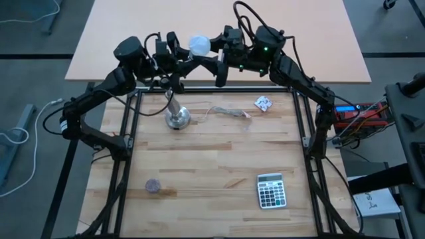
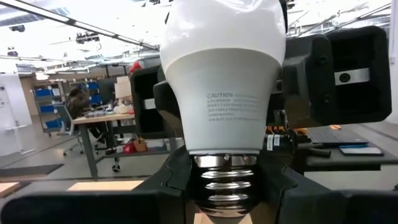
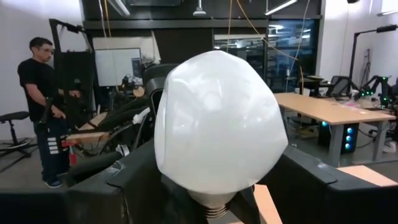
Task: Screw lightbulb
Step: Insert the lightbulb into the lamp
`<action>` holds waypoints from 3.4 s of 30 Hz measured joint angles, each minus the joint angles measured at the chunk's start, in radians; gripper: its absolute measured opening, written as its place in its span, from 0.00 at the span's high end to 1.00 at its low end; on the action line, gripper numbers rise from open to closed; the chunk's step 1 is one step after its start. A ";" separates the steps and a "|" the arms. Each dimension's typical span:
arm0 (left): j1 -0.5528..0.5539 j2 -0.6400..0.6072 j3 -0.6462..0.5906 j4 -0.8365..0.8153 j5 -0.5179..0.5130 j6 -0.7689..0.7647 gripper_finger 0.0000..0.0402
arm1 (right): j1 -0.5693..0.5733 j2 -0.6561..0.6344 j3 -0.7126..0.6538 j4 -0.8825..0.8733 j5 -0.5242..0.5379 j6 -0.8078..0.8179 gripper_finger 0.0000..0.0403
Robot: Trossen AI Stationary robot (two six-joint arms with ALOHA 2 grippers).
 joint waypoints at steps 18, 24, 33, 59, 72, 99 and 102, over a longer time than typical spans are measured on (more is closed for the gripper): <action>-0.001 0.002 -0.003 -0.058 -0.024 0.000 0.78 | 0.003 0.026 -0.001 0.007 0.034 -0.052 0.39; -0.002 0.005 -0.005 -0.079 -0.033 -0.001 0.72 | 0.005 0.032 0.000 0.017 0.041 -0.066 0.49; -0.002 -0.011 -0.005 -0.104 -0.031 -0.043 0.74 | -0.002 0.032 0.001 0.034 0.102 -0.068 0.57; 0.053 -0.335 -0.003 -0.901 -0.777 -0.273 0.80 | -0.118 0.306 0.001 0.424 -0.236 0.307 0.61; 0.053 -0.482 -0.074 -0.893 -0.644 -0.491 0.93 | -0.067 0.399 0.000 0.410 -0.229 0.199 0.62; 0.054 -0.566 -0.343 -0.648 -0.647 -0.681 0.95 | -0.061 0.461 -0.003 0.446 -0.141 0.038 0.62; 0.053 -0.561 -0.343 -0.648 -0.647 -0.679 0.95 | -0.061 0.461 -0.016 0.447 -0.142 0.037 0.62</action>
